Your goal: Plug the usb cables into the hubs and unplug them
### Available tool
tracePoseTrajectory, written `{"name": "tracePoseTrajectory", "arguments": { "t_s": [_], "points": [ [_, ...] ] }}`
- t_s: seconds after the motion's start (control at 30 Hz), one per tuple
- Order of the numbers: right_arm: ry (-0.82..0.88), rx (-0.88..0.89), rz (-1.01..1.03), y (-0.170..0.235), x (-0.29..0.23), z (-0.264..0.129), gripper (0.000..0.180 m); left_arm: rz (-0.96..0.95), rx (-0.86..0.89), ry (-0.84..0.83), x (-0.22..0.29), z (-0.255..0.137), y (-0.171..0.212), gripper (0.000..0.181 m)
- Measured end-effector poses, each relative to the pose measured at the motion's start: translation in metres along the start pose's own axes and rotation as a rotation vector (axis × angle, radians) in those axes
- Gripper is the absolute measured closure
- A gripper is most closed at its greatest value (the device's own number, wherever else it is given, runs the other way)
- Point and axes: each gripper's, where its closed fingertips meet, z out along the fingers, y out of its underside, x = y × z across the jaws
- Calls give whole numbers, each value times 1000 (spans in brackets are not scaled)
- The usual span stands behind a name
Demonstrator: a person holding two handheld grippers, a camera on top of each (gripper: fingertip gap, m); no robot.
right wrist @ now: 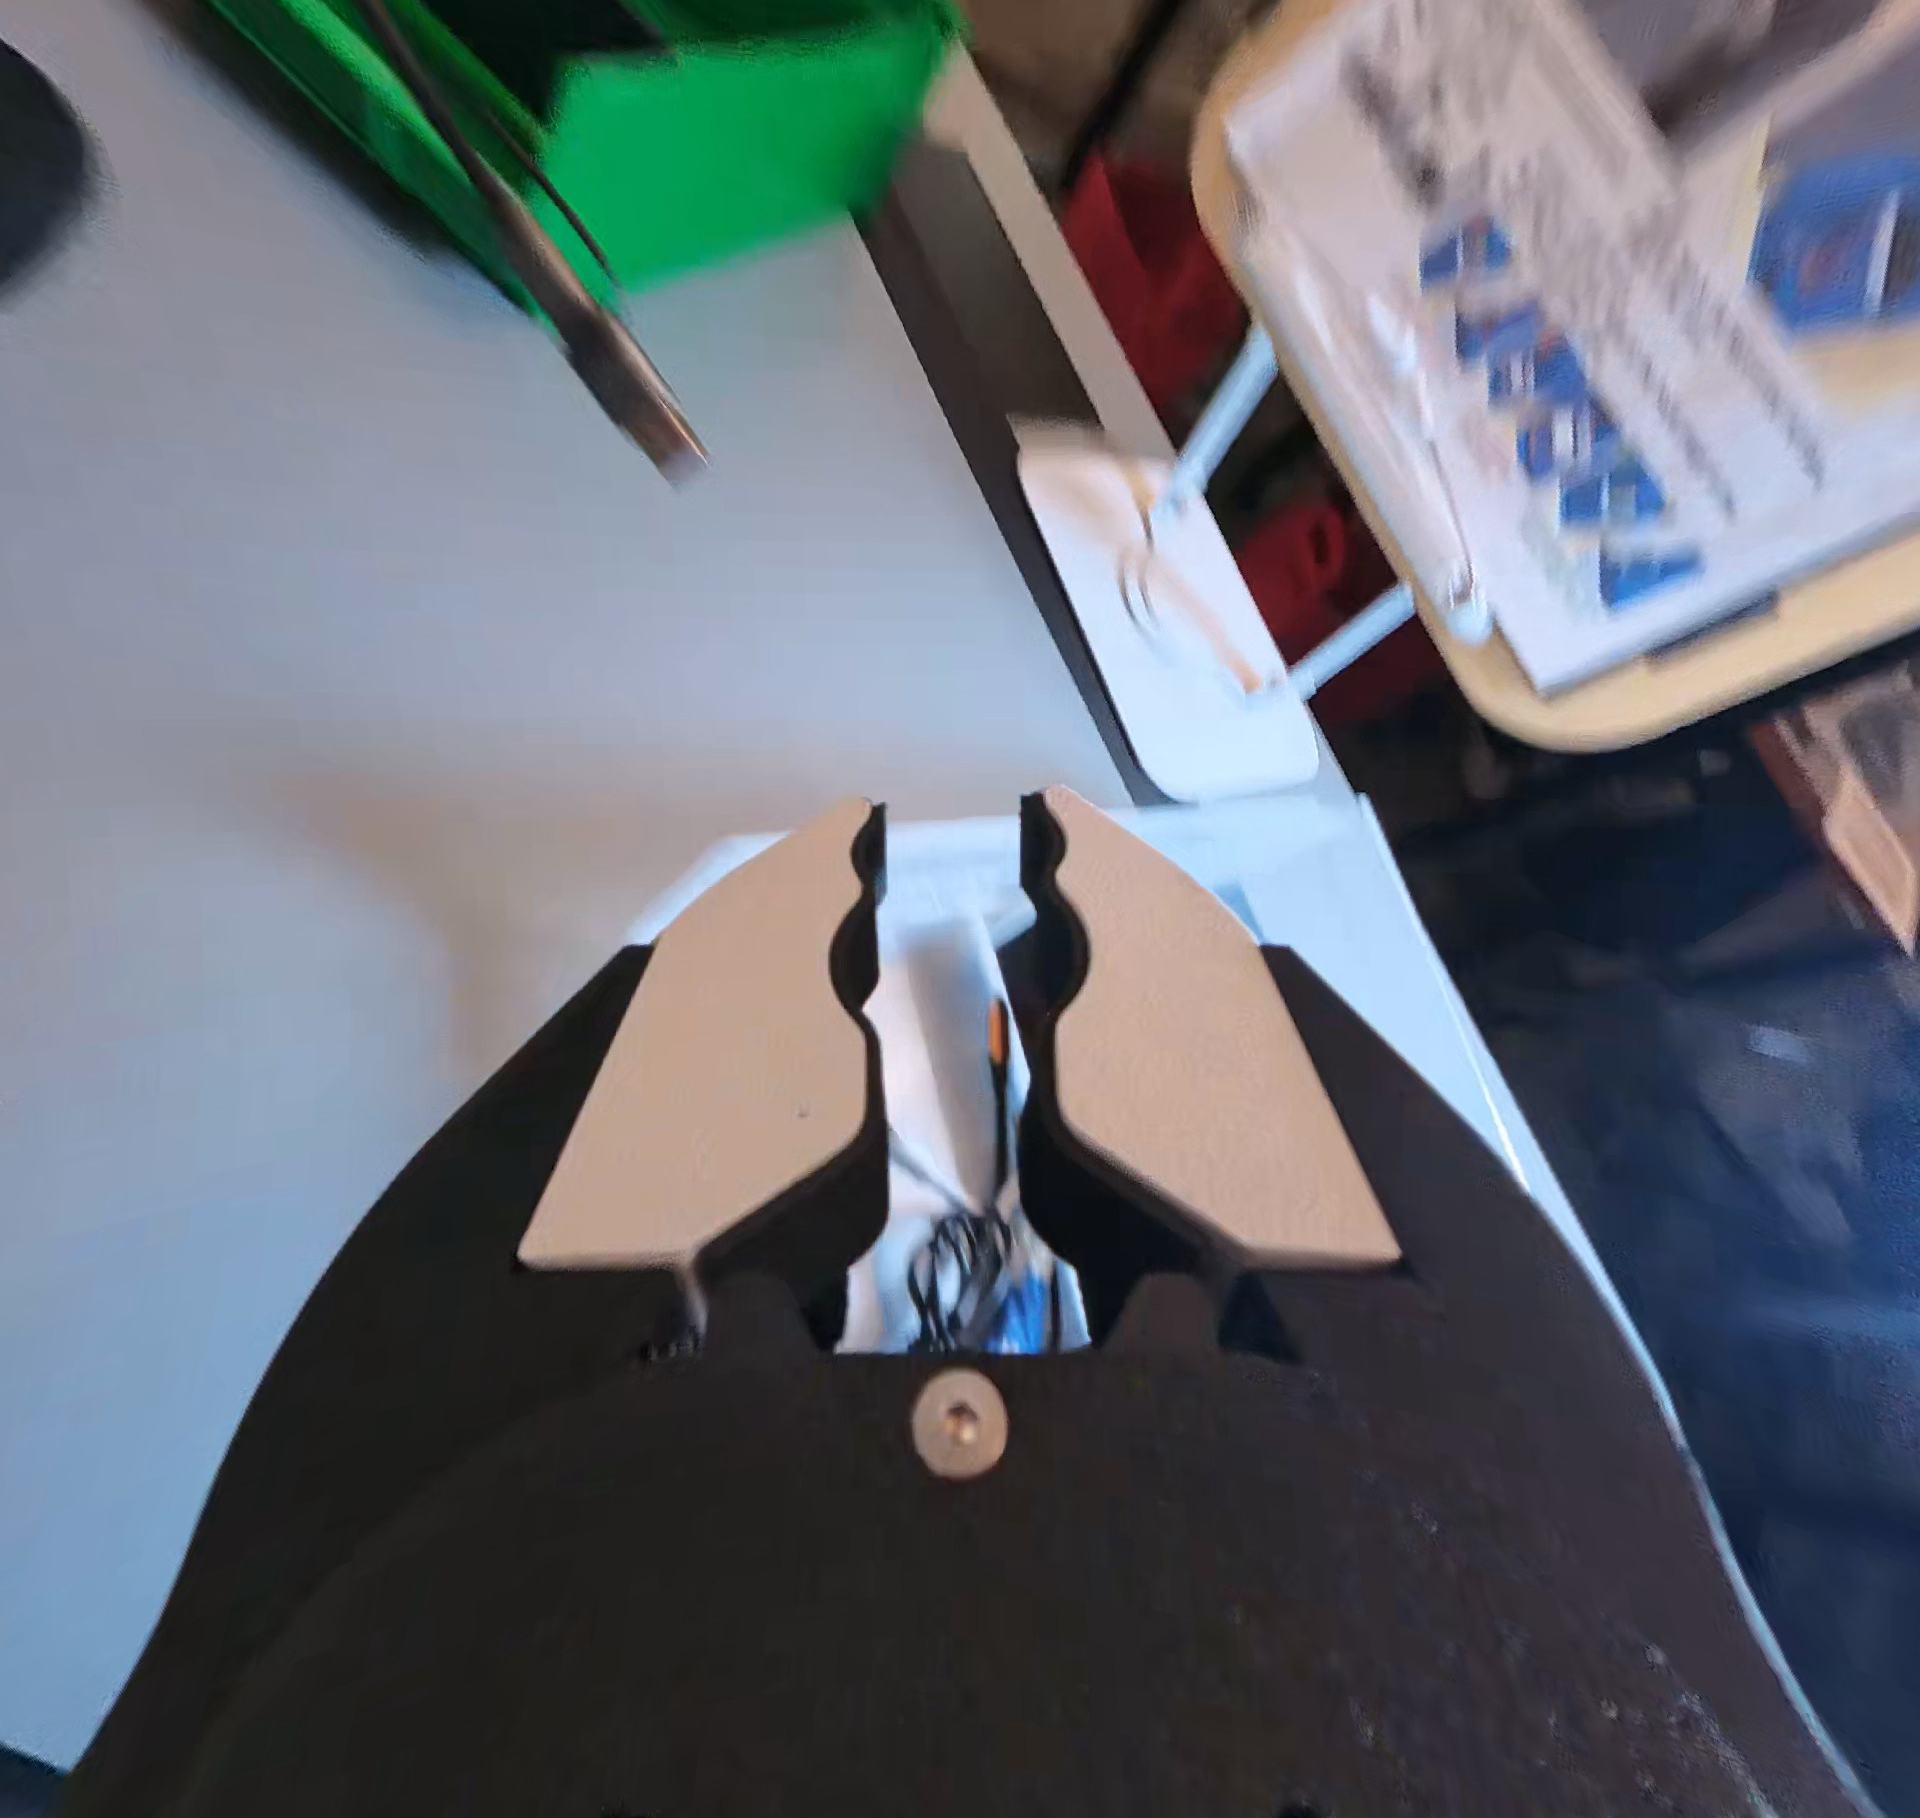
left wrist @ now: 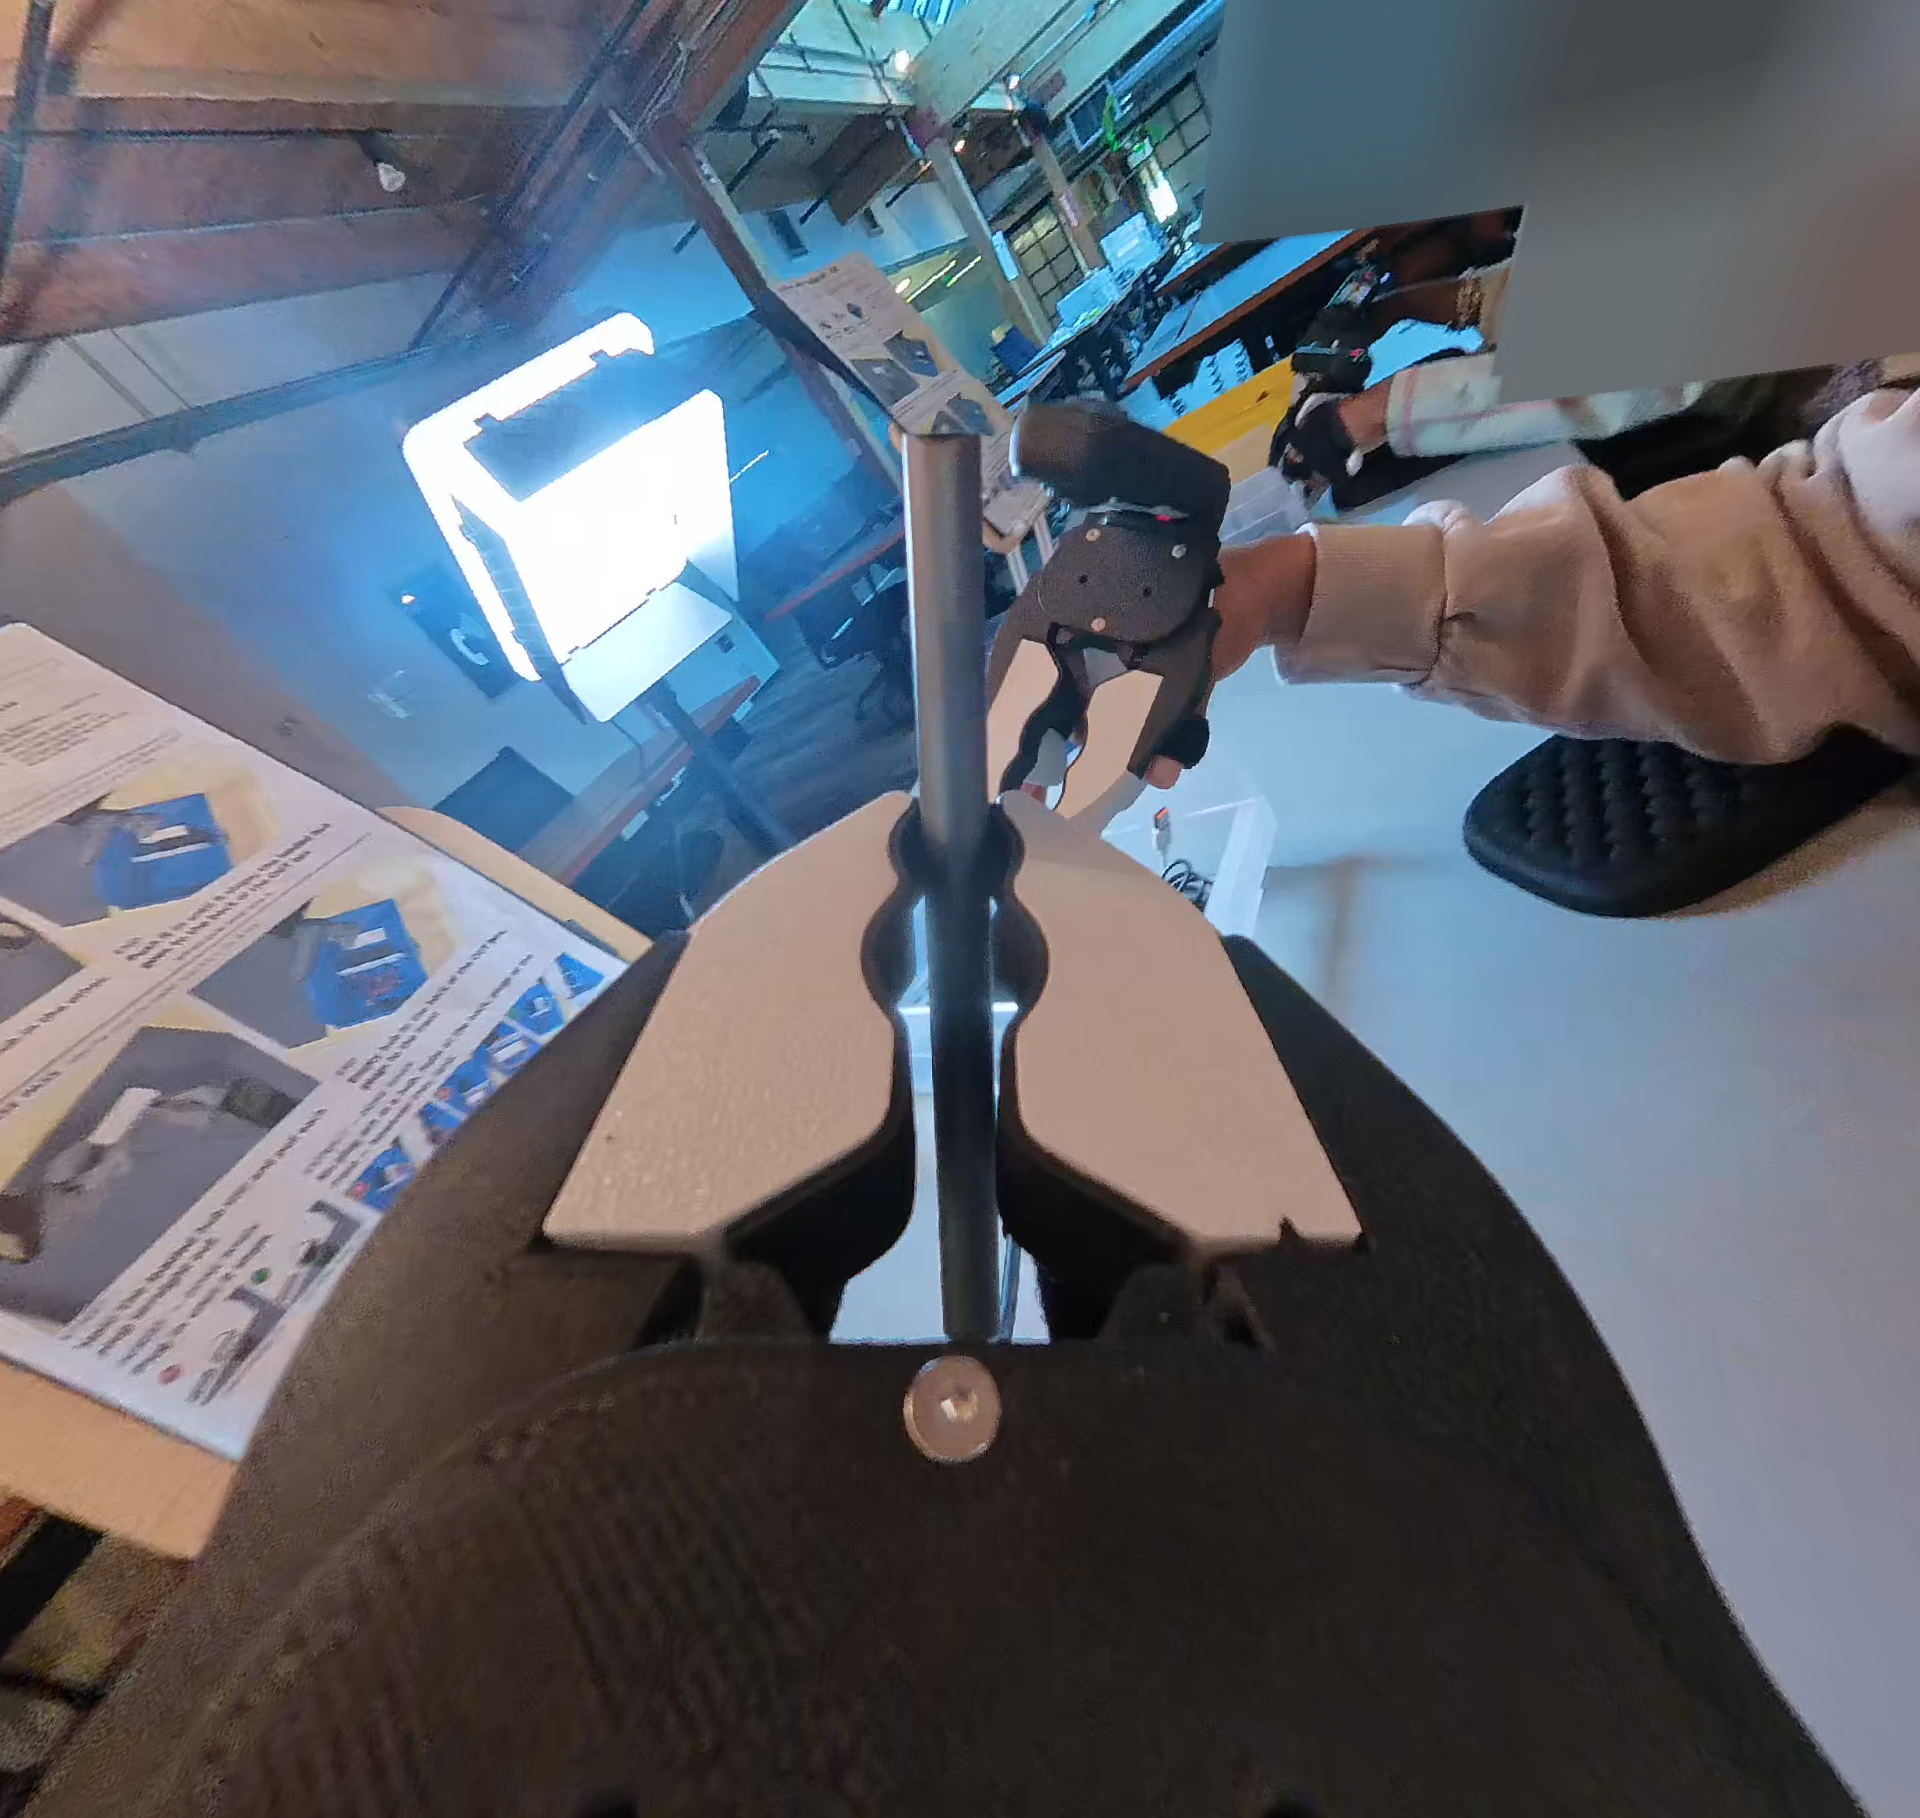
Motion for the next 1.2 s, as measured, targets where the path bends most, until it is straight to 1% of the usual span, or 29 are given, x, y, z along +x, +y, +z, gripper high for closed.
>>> {"name": "tracePoseTrajectory", "arguments": {
  "t_s": [0.03, 0.13, 0.23, 0.33, 0.47, 0.53, 0.6, 0.67, 0.77, 0.87, 0.93, 1.03, 1.13, 1.2],
  "points": [
    [-34, 70, -15, -19, -11, -4, 155, -16, 13, 14, 3, 2, -1, 170],
    [-140, 223, -74, -68, -52, -11, 155, -93, 74, 86, 16, 11, -5, 170],
    [-232, 278, -154, -95, -93, -9, 154, -171, 117, 160, 30, 22, -6, 170],
    [-289, 309, -191, -108, -121, -3, 153, -228, 136, 221, 45, 32, -2, 170],
    [-330, 422, -146, -126, -134, -6, 153, -244, 109, 269, 63, 48, 10, 170],
    [-341, 446, -107, -127, -132, -5, 165, -249, 140, 270, 67, 51, 11, 170],
    [-378, 471, -80, -125, -130, -7, 169, -256, 155, 269, 67, 52, 10, 169],
    [-380, 450, -75, -121, -125, -6, 169, -242, 139, 239, 63, 53, 13, 167],
    [-277, 376, -112, -110, -99, -9, 169, -245, 106, 168, 46, 47, 18, 164],
    [-62, 281, -112, -93, -40, -17, 169, -233, 22, 95, 33, 35, 38, 170],
    [82, 214, -81, -76, 11, -20, 169, -248, -84, 52, 30, 25, 71, 174],
    [293, 68, -84, -40, 92, -12, 169, -256, -254, -13, 35, 4, 135, 180],
    [395, -78, -85, 1, 153, 8, 168, -248, -406, -72, 43, -22, 192, 180],
    [418, -181, -103, 32, 178, 27, 168, -248, -472, -107, 44, -36, 215, 180]
  ]
}}
